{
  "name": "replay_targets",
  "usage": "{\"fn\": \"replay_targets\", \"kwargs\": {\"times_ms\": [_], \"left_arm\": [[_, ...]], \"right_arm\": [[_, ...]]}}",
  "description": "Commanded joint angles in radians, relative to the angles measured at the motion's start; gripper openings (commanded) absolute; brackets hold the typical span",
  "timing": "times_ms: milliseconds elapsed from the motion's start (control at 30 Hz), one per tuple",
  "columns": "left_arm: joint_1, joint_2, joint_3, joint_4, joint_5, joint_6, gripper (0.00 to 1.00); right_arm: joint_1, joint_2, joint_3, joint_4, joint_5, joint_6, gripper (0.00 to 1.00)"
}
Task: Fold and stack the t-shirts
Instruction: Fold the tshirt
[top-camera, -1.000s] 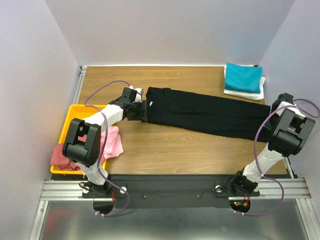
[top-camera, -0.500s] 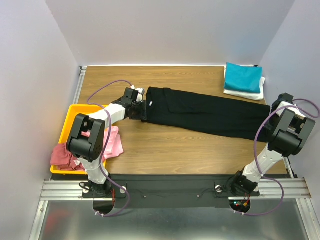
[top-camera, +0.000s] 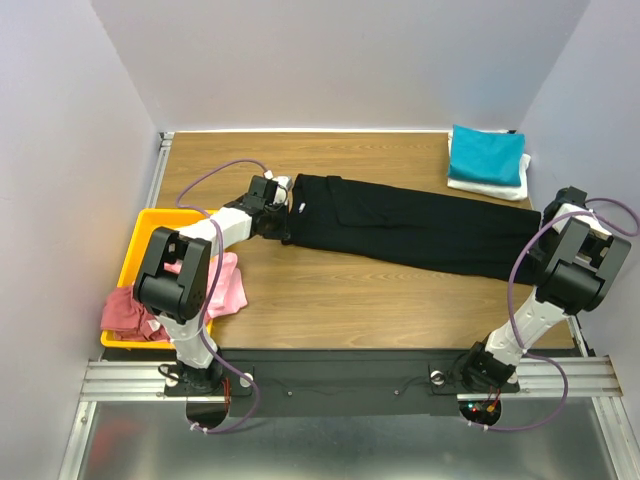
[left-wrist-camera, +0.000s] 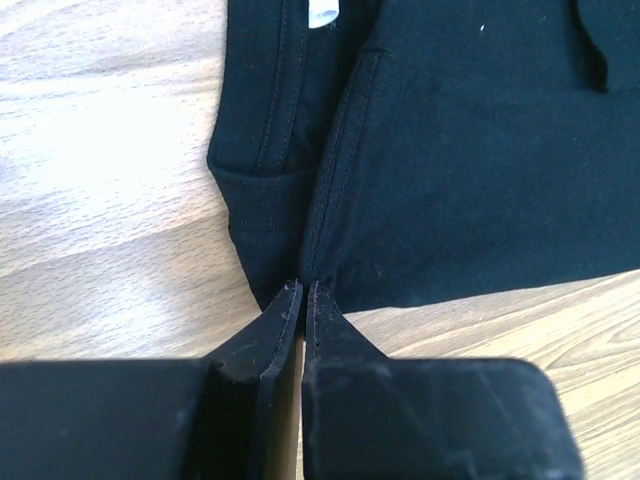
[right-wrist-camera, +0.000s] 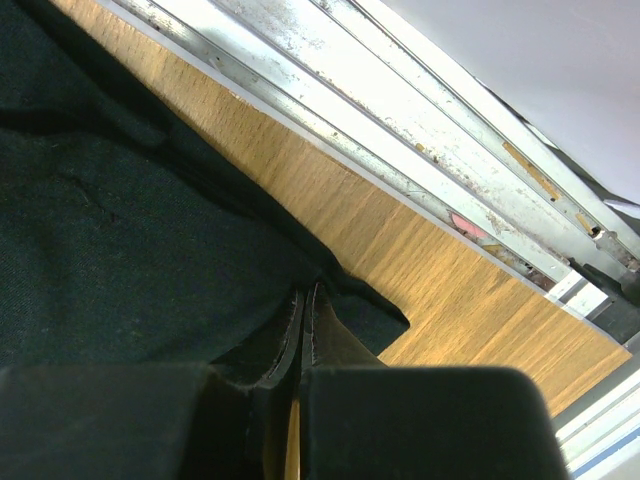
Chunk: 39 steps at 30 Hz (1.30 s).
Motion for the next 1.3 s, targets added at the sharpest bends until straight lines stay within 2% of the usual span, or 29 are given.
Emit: {"fn": "replay_targets", "kwargs": {"times_ms": [0,233,600,700,833,900,1000,1100,1233,1267], "left_arm": [[-0.004,-0.009,0.027,-0.043,0.001,0.056,0.10],[0.014,-0.047,0.058,-0.154,-0.011,0.127,0.10],[0.034,-0.042,0.082,-0.264,-0.215,0.148,0.11],[0.034,-0.041,0.087,-0.280,-0.229,0.142,0.14],[0.034,-0.055,0.118,-0.319,-0.255,0.133,0.46],[0.034,-0.071,0.135,-0.339,-0.273,0.132,0.59],[0.034,-0.078,0.184,-0.362,-0.275,0.130,0.66],[0.032,-0.075,0.259,-0.395,-0.269,0.121,0.70],[0.016,-0.059,0.363,-0.373,-0.223,0.086,0.74],[0.003,-0.052,0.404,-0.369,-0.197,0.078,0.75]], "right_arm": [[-0.031,-0.009,-0.009,-0.027,0.027,0.017,0.00],[-0.031,0.015,0.035,-0.030,0.051,0.017,0.01],[-0.031,0.038,0.055,-0.036,0.056,0.005,0.00],[-0.031,0.037,0.054,-0.034,0.051,0.005,0.00],[-0.031,0.020,0.064,-0.034,0.045,0.004,0.00],[-0.031,0.003,0.071,-0.034,0.042,0.004,0.00],[-0.031,-0.018,0.072,-0.036,0.033,0.010,0.01],[-0.031,-0.055,0.069,-0.039,0.022,0.013,0.09],[-0.031,-0.120,0.072,-0.044,-0.011,0.010,0.33],[-0.031,-0.133,0.074,-0.045,-0.018,0.010,0.47]]}}
